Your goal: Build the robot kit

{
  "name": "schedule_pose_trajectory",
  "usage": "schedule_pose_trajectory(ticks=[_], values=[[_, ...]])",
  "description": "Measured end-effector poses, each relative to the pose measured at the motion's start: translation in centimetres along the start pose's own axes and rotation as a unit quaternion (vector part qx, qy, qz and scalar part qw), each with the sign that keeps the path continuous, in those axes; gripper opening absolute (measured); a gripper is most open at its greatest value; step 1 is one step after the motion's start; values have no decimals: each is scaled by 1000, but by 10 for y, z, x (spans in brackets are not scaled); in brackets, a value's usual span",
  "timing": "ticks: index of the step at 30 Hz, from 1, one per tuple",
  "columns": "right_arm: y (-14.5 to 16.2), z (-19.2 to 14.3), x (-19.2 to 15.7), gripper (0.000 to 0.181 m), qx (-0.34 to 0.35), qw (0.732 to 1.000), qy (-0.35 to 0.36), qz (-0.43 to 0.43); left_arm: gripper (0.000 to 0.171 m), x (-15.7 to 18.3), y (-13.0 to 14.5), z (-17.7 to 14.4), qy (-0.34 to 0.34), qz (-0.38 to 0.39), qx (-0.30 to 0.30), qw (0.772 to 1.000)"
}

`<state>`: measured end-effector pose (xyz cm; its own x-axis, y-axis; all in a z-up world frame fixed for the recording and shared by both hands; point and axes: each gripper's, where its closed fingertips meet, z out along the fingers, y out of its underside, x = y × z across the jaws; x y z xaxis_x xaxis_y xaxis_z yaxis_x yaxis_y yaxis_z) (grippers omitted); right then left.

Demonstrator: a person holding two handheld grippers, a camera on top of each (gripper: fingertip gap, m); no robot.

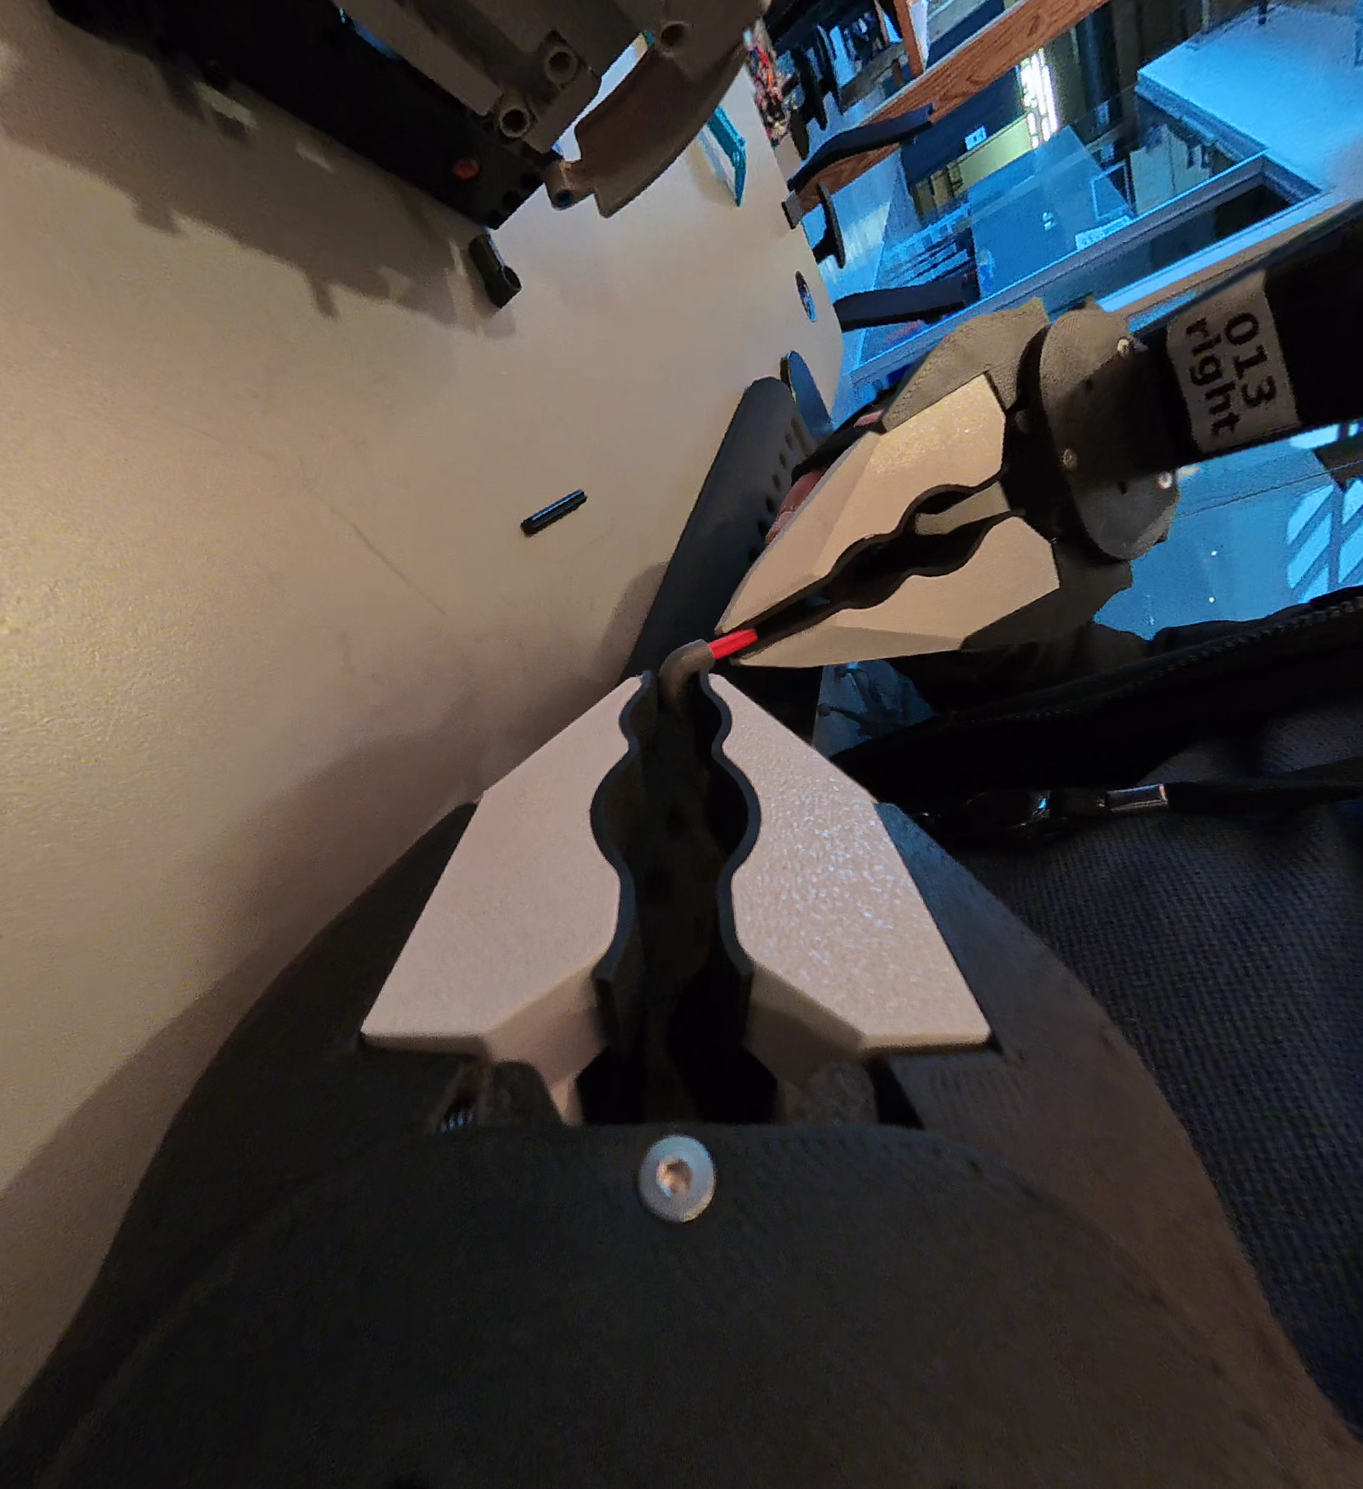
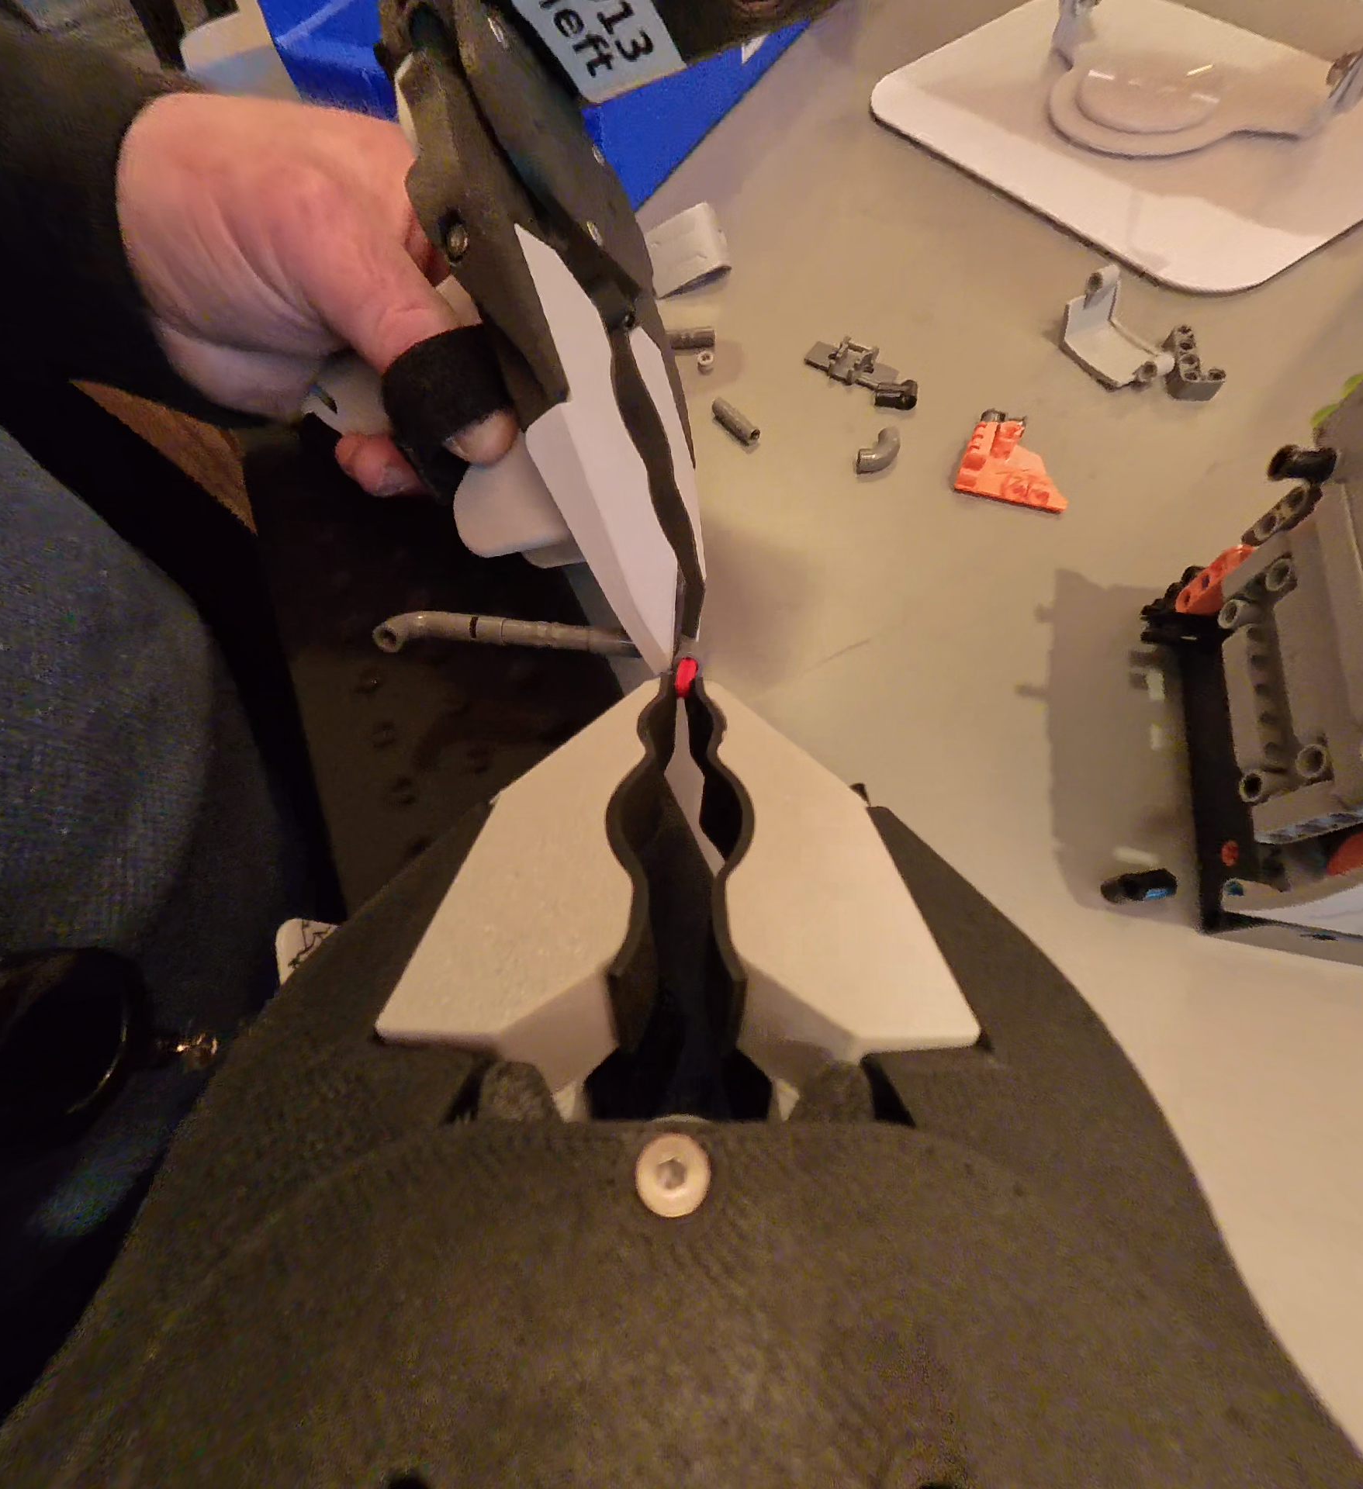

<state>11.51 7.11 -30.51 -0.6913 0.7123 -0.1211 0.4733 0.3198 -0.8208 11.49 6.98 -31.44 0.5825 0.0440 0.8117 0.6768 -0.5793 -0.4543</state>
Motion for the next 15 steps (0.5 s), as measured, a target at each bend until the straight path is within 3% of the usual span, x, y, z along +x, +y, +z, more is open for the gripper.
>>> schedule_pose_trajectory(ticks=[11, 15], values=[[-19, -5, 12, 1, 72, 974, -15, 214, 6, 2, -18, -5, -82, 118, 55, 988], [-19, -5, 14, 1, 69, 969, -25, 235, 6, 1, -22, -6, -123, 165, 51, 977]])
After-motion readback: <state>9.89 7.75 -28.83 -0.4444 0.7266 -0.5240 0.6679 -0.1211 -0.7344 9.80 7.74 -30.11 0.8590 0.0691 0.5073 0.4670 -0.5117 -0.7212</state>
